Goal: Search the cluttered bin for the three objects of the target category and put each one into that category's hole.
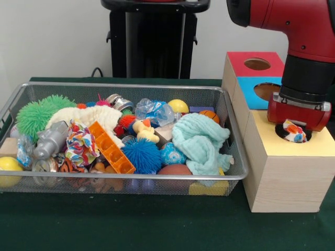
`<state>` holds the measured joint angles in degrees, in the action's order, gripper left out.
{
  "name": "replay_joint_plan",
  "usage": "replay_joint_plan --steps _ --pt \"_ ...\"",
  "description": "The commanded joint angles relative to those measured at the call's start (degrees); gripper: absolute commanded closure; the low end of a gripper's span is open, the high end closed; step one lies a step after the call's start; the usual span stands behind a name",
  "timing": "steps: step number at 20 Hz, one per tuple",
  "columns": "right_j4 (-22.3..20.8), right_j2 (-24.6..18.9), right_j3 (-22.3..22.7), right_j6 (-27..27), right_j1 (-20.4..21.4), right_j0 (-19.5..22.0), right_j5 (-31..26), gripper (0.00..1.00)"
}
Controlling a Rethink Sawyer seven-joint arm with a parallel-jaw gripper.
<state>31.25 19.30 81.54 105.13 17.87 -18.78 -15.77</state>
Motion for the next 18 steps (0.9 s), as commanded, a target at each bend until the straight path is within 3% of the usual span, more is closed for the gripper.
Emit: replay_joint_plan --steps 1,6,18 --pt "-5.0 -3.3 10.0 7.2 -2.8 0.1 -13.4 0.0" --pt "-5.5 -1.4 10.3 7.7 0.8 -1.1 -18.8 0.0" --pt "-6.1 0.9 10.9 8.4 3.5 -2.9 -21.0 0.0"
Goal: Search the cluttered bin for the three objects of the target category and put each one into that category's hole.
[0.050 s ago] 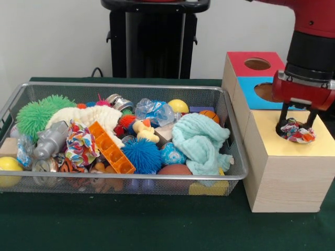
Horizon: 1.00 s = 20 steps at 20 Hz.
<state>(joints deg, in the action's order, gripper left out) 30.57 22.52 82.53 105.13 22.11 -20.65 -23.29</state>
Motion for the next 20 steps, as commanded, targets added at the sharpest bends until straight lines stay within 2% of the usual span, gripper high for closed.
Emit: replay_joint_plan --steps 1,11,20 --pt "-5.4 -2.3 10.0 8.5 -0.7 -1.1 -13.5 0.0" --pt "-5.2 -2.9 11.3 8.2 0.1 -0.8 -12.4 0.0" --pt "-5.3 -3.3 10.6 8.8 0.2 -0.4 -13.4 0.0"
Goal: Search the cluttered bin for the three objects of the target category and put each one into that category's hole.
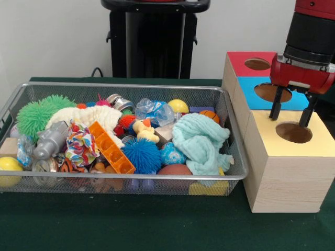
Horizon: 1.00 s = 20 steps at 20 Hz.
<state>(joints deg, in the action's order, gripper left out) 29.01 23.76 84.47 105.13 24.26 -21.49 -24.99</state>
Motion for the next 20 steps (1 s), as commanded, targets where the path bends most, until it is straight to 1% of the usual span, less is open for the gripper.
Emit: replay_joint_plan --steps 1,4,6,9,12,14,16,19,20 --pt "-3.8 -4.4 8.7 8.9 -1.9 0.4 -11.9 0.0" --pt "-4.1 -4.0 8.8 8.7 -1.6 0.1 -10.9 0.0" --pt "-4.7 -3.2 8.4 8.3 -1.0 -0.2 -12.5 0.0" --pt "-6.7 -1.1 7.5 6.4 1.3 -0.2 -17.5 0.0" --pt "-10.3 -0.5 7.1 0.7 3.6 2.5 -19.7 0.0" --pt "-13.2 -0.2 7.0 -2.8 4.9 4.6 -20.0 0.0" --pt "-16.0 -0.5 7.4 -5.3 6.5 6.6 -19.9 0.0" --pt "-19.7 -1.0 7.9 -7.1 8.9 9.1 -19.8 0.0" --pt "-20.9 -1.6 8.2 -7.6 9.5 10.2 -18.9 0.0"
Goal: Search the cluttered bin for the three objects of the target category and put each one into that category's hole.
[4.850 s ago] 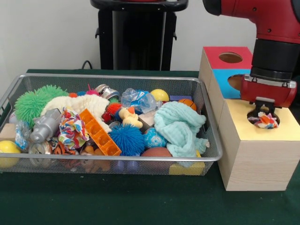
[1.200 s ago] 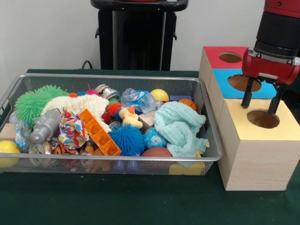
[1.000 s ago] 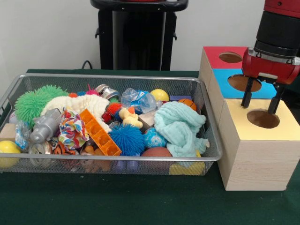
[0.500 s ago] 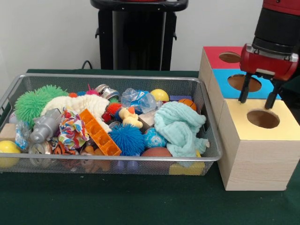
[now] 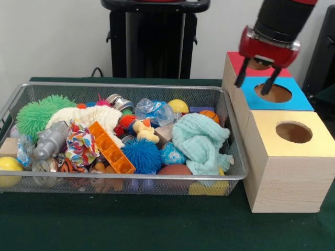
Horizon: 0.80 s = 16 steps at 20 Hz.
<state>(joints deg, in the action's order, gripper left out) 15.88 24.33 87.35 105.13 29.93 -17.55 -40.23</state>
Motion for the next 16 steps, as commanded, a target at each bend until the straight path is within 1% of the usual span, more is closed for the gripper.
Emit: replay_joint_plan --steps 1,4,7,11,16 --pt "-8.9 -3.0 5.6 -8.1 3.9 7.5 -2.1 0.0" --pt "-12.1 -6.1 6.2 -9.5 3.7 11.6 3.3 0.0" --pt "-15.1 -8.8 5.6 -11.0 3.8 15.4 5.1 0.0" --pt "-18.2 -11.4 3.9 -11.3 4.5 18.1 4.8 0.0" --pt "-20.6 -14.5 4.6 -7.4 4.2 20.1 8.5 0.0"
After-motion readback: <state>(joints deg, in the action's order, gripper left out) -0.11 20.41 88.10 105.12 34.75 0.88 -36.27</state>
